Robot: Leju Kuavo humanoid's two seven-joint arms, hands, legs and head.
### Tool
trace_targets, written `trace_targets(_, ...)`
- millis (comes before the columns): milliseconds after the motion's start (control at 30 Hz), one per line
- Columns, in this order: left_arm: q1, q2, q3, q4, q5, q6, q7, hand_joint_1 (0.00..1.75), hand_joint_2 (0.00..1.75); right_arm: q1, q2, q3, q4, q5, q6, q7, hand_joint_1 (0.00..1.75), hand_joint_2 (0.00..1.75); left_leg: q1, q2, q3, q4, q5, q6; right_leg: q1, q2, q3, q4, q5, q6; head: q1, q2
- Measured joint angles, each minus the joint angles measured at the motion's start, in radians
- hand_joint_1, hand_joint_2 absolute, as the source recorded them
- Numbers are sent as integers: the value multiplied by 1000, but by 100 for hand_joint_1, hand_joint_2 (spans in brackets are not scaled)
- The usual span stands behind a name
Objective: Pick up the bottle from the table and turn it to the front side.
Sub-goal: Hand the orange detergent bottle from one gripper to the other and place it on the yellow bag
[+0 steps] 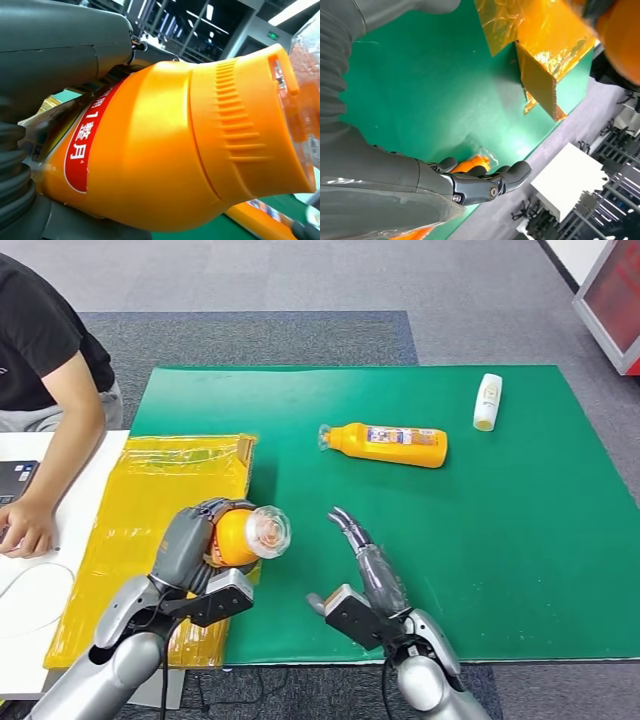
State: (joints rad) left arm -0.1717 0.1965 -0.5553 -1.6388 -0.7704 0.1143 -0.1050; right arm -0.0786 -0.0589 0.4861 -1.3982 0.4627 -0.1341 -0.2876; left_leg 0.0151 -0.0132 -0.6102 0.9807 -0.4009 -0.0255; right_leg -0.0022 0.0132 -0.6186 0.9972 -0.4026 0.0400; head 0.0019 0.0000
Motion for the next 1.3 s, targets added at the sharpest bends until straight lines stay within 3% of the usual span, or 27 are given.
trace_targets(267,30,12,32,0,-37,16,0,175,175,22,20,-47,-6,-109,40,14,0,175,0,0,0,0,0,0,0,0,0,0,0,0,0,0)
trace_targets(533,64,17,39,0,-56,9,6,163,175,40,31,-66,-8,-65,-4,9,0,175,0,0,-1,0,0,0,0,0,-1,0,0,0,0,0)
trace_targets(767,79,18,47,0,-83,13,18,159,175,58,44,-85,-16,-128,20,-1,0,175,0,0,-1,0,0,0,0,0,-1,0,0,0,0,0)
trace_targets(1300,80,18,58,41,-201,41,51,175,175,64,59,-86,-16,-147,48,-9,0,175,0,0,-1,0,0,0,0,0,-1,0,0,0,0,0)
